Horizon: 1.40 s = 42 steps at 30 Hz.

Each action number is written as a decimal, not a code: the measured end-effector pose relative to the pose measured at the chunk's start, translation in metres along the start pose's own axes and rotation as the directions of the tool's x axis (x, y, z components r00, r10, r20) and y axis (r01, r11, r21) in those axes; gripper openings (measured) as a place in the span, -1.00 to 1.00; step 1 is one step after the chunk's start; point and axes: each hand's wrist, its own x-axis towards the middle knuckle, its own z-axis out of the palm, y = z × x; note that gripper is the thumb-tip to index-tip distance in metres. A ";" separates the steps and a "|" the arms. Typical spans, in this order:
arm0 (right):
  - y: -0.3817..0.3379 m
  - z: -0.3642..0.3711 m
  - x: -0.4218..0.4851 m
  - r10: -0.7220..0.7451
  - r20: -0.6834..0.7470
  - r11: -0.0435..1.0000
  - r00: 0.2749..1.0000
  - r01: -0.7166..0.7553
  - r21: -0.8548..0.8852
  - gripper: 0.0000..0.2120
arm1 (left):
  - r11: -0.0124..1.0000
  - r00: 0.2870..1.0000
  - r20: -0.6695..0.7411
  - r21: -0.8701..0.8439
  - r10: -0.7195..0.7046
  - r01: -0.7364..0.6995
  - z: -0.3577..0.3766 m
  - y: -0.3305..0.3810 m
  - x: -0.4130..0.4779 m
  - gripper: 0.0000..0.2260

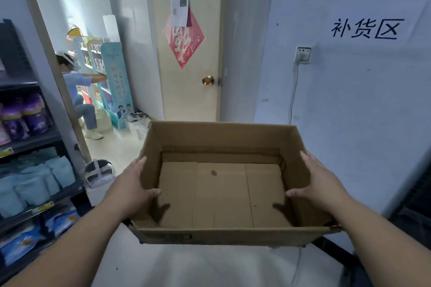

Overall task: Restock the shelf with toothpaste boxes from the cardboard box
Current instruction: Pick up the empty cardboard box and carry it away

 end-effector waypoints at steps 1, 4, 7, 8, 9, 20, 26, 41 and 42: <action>-0.008 0.006 0.014 0.017 0.004 1.000 1.000 -0.017 0.005 0.15 | 1.000 1.000 0.018 0.001 0.006 -0.006 -0.002 -0.005 0.024 -0.07; -0.030 0.023 0.056 0.049 0.004 0.999 0.999 -0.049 0.001 0.15 | 0.998 0.996 0.066 0.038 0.052 -0.054 -0.010 -0.013 0.091 -0.07; -0.040 0.035 0.087 0.096 -0.023 0.995 0.995 -0.096 -0.009 0.16 | 0.991 0.989 0.100 0.069 0.105 -0.112 -0.011 -0.013 0.147 -0.08; -0.041 0.037 0.096 0.107 -0.031 0.994 0.994 -0.107 -0.007 0.15 | 0.988 0.986 0.111 0.078 0.125 -0.134 -0.009 -0.010 0.162 -0.09; -0.040 0.039 0.105 0.116 -0.036 0.993 0.993 -0.117 -0.005 0.15 | 0.984 0.982 0.122 0.088 0.144 -0.156 -0.007 -0.007 0.177 -0.09; 0.016 0.043 0.195 0.240 -0.065 0.971 0.969 -0.239 0.029 0.13 | 0.961 0.952 0.215 0.127 0.217 -0.247 0.068 0.060 0.297 -0.10; 0.082 0.024 0.272 0.278 -0.121 0.961 0.953 -0.274 0.046 0.14 | 0.940 0.931 0.214 0.112 0.295 -0.324 0.134 0.133 0.371 -0.09; 0.201 0.095 0.397 0.537 -0.108 0.843 0.836 -0.532 0.078 0.11 | 0.894 0.830 0.396 0.045 0.393 -0.445 0.340 0.196 0.540 -0.15; 0.207 0.105 0.401 0.557 -0.107 0.830 0.823 -0.551 0.083 0.11 | 0.895 0.821 0.417 0.040 0.390 -0.445 0.355 0.195 0.547 -0.16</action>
